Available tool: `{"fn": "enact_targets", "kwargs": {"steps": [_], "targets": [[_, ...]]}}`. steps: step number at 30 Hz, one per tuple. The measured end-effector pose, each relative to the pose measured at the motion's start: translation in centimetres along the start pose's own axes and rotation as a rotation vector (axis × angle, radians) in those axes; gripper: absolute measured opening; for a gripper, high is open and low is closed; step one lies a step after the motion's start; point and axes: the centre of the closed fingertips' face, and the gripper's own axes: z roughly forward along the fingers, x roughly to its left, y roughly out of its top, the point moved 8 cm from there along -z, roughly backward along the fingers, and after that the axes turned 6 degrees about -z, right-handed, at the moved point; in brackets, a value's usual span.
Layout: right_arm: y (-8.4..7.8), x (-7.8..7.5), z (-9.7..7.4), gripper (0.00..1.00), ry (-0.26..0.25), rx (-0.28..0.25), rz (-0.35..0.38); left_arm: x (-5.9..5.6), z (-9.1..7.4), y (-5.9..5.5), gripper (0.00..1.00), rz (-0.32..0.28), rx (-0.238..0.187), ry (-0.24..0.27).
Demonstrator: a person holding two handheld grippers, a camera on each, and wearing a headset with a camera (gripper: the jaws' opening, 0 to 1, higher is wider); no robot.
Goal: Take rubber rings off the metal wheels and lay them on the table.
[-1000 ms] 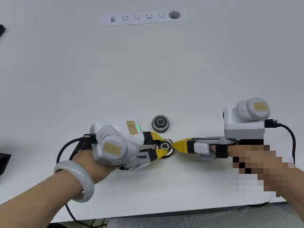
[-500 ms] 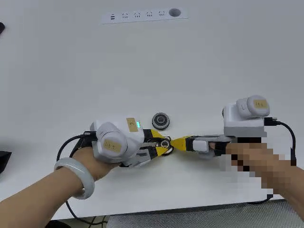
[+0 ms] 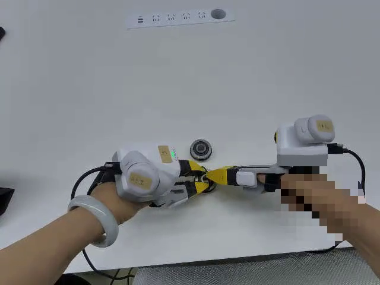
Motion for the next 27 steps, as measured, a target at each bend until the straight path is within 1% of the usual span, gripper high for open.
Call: {"fn": "enact_targets", "kwargs": {"steps": [6,12,21,24,27], "targets": [[-0.19,-0.33,-0.21,0.02,-0.021,0.002,0.008,-0.02,0.0,-0.01,0.13,0.008,-0.006,0.0],[-0.36,-0.51,-0.29,0.02,-0.037,0.004,0.011,-0.05,0.01,-0.18,0.14,-0.007,-0.018,0.003],[-0.45,-0.66,-0.39,0.02,-0.041,0.003,0.015,-0.43,-0.34,-0.26,0.17,-0.011,-0.027,0.002],[-0.47,-0.66,-0.39,0.02,-0.041,0.002,0.017,-0.48,-0.48,-0.13,0.2,-0.01,-0.037,0.008],[-0.46,-0.66,-0.41,0.02,-0.041,0.003,0.017,-0.47,-0.61,0.04,0.22,-0.014,-0.048,0.008]]}}
